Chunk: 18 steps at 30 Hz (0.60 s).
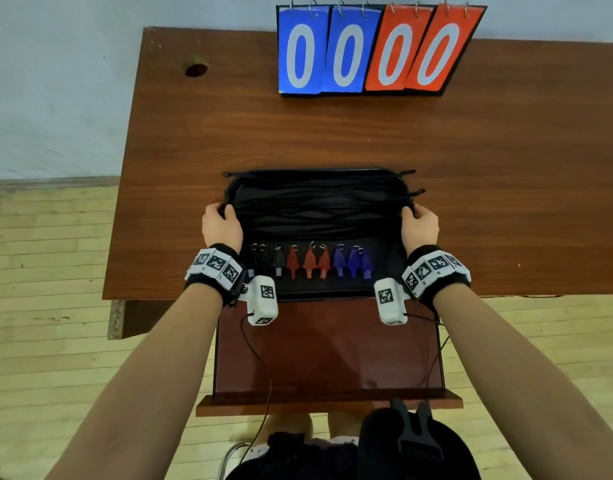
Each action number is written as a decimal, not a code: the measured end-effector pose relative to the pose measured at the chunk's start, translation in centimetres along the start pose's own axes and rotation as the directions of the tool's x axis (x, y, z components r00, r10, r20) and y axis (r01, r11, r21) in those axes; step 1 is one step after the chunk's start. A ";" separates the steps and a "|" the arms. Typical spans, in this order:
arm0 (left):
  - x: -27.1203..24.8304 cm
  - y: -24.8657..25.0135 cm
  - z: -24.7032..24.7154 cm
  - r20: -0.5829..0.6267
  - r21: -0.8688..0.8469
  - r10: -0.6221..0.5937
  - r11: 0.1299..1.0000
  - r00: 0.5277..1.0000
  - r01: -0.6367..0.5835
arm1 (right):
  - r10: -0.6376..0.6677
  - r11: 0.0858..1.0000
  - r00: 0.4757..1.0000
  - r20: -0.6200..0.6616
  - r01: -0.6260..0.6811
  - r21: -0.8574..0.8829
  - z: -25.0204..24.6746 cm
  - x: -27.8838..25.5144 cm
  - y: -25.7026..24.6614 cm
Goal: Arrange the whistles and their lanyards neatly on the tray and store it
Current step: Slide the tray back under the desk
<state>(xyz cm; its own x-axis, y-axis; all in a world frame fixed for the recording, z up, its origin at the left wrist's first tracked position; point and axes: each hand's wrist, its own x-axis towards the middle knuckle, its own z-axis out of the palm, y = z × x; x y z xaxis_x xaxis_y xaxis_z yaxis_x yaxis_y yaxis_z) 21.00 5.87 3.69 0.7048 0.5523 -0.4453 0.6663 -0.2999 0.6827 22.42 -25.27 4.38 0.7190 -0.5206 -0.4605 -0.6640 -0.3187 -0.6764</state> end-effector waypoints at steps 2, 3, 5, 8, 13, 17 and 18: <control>-0.2 0.0 -0.2 -0.019 -0.017 -0.005 1.000 1.000 0.005 | 0.005 1.000 1.000 -0.020 -0.005 0.010 -0.2 -0.2 0.1; -0.3 0.0 -0.3 -0.026 -0.021 -0.004 1.000 1.000 0.003 | 0.010 1.000 1.000 -0.027 -0.010 0.015 -0.4 -0.3 0.2; -0.4 0.1 -0.6 -0.036 -0.016 -0.004 1.000 0.999 0.003 | 0.017 1.000 0.999 -0.037 -0.016 0.014 -0.8 -0.5 0.3; -0.5 0.1 -1.1 -0.040 -0.012 -0.002 1.000 0.999 0.002 | 0.029 1.000 0.998 -0.051 -0.029 -0.005 -1.4 -0.9 0.8; -1.4 -0.2 -1.9 -0.045 -0.002 0.012 1.000 0.999 -0.012 | 0.022 0.998 0.999 -0.046 -0.024 -0.064 -2.2 -1.6 1.8; -2.4 -0.2 -2.6 -0.043 0.021 0.004 1.000 0.999 -0.003 | 0.009 0.994 1.000 -0.024 -0.012 -0.108 -2.9 -2.3 2.4; -2.7 -0.2 -2.8 -0.044 0.026 0.004 1.000 0.999 -0.002 | 0.006 0.994 1.000 -0.020 -0.008 -0.111 -3.1 -2.5 2.5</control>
<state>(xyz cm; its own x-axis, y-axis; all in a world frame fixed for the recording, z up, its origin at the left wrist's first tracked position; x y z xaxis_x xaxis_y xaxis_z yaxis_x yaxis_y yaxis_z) 18.27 6.62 6.35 0.6957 0.5851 -0.4168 0.6708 -0.3215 0.6683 18.31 -27.19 5.63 0.7109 -0.5379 -0.4531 -0.6885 -0.4006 -0.6046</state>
